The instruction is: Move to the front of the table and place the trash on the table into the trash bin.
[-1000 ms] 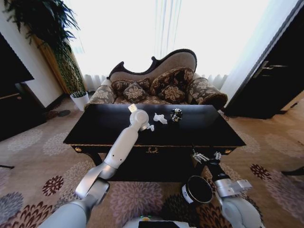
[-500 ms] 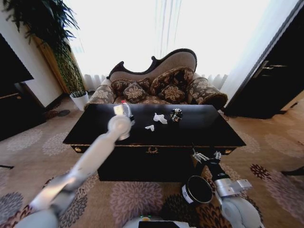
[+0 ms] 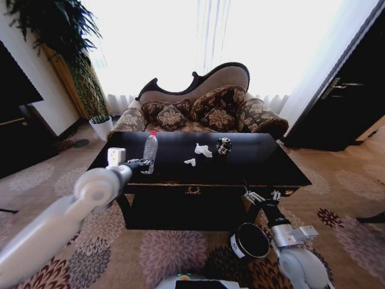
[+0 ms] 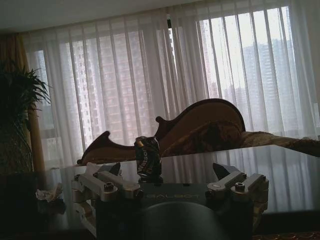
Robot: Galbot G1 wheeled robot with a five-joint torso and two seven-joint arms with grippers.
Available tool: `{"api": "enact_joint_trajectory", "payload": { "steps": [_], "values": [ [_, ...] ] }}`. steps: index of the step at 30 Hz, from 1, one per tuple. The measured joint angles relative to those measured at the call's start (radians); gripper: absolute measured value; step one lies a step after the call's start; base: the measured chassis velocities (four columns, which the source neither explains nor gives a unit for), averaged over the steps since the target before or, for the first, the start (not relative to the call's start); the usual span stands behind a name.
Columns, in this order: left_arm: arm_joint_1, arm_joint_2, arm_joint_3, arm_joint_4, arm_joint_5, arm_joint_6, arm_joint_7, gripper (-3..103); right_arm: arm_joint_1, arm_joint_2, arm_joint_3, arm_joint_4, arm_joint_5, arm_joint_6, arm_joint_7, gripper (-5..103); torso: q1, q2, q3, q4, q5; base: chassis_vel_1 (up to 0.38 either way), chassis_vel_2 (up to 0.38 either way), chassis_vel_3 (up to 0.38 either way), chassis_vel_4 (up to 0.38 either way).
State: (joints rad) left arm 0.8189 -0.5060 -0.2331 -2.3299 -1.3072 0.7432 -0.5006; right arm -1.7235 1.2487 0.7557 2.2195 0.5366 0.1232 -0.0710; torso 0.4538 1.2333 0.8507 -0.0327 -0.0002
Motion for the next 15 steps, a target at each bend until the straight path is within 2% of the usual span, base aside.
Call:
{"api": "enact_joint_trajectory", "payload": {
  "steps": [2,5,7,8,9,11,12,14,15],
  "values": [
    [0.061,0.072,-0.021,-0.017,0.197,0.0,0.166,28,-0.009,0.008,0.007,0.004,-0.009,0.013,0.002,100,0.0,0.0,0.0,0.0004,0.0,0.0,0.0,0.0,0.0],
    [0.073,0.114,-0.017,-0.015,0.339,-0.001,0.251,28,-0.021,0.017,0.017,0.009,-0.014,0.027,0.004,100,0.0,0.0,0.0,0.0003,-0.0003,0.0,0.0,0.0,0.0],
    [0.069,0.121,-0.016,-0.012,0.362,-0.002,0.264,28,-0.025,0.019,0.019,0.01,-0.014,0.03,0.005,100,0.0,0.0,0.0,0.0002,-0.0003,0.0,0.0,0.0,0.0],
    [0.059,0.132,-0.014,-0.007,0.409,-0.002,0.294,28,-0.03,0.021,0.022,0.01,-0.015,0.036,0.006,100,0.0,0.0,0.0,0.0001,-0.0003,0.0,0.0,0.0,0.0],
    [0.045,0.157,-0.012,-0.001,0.49,-0.006,0.351,28,-0.037,0.024,0.024,0.011,-0.019,0.044,0.006,100,0.0,0.0,0.0,0.0,-0.0002,0.0,0.0,0.0,0.0],
    [0.029,0.193,-0.012,0.003,0.575,-0.026,0.433,28,-0.042,0.027,0.027,0.01,-0.034,0.059,0.006,100,0.0,0.0,0.0,-0.0001,-0.0001,0.0,0.0,0.0,0.0],
    [0.029,0.193,-0.012,0.003,0.575,-0.026,0.433,28,-0.042,0.027,0.027,0.01,-0.034,0.059,0.006,100,0.0,0.0,0.0,-0.0001,-0.0001,0.0,0.0,0.0,0.0],
    [0.012,0.232,-0.012,0.006,0.645,-0.061,0.511,28,-0.04,0.032,0.03,0.008,-0.078,0.085,0.012,100,0.0,0.0,0.0,0.0001,-0.0001,0.0,0.0,0.0,0.0],
    [0.008,0.259,-0.012,0.007,0.685,-0.095,0.556,28,-0.033,0.037,0.032,0.007,-0.135,0.109,0.017,100,0.0,0.0,0.0,0.0001,-0.0002,0.0,0.0,0.0,0.0]
  ]
}}
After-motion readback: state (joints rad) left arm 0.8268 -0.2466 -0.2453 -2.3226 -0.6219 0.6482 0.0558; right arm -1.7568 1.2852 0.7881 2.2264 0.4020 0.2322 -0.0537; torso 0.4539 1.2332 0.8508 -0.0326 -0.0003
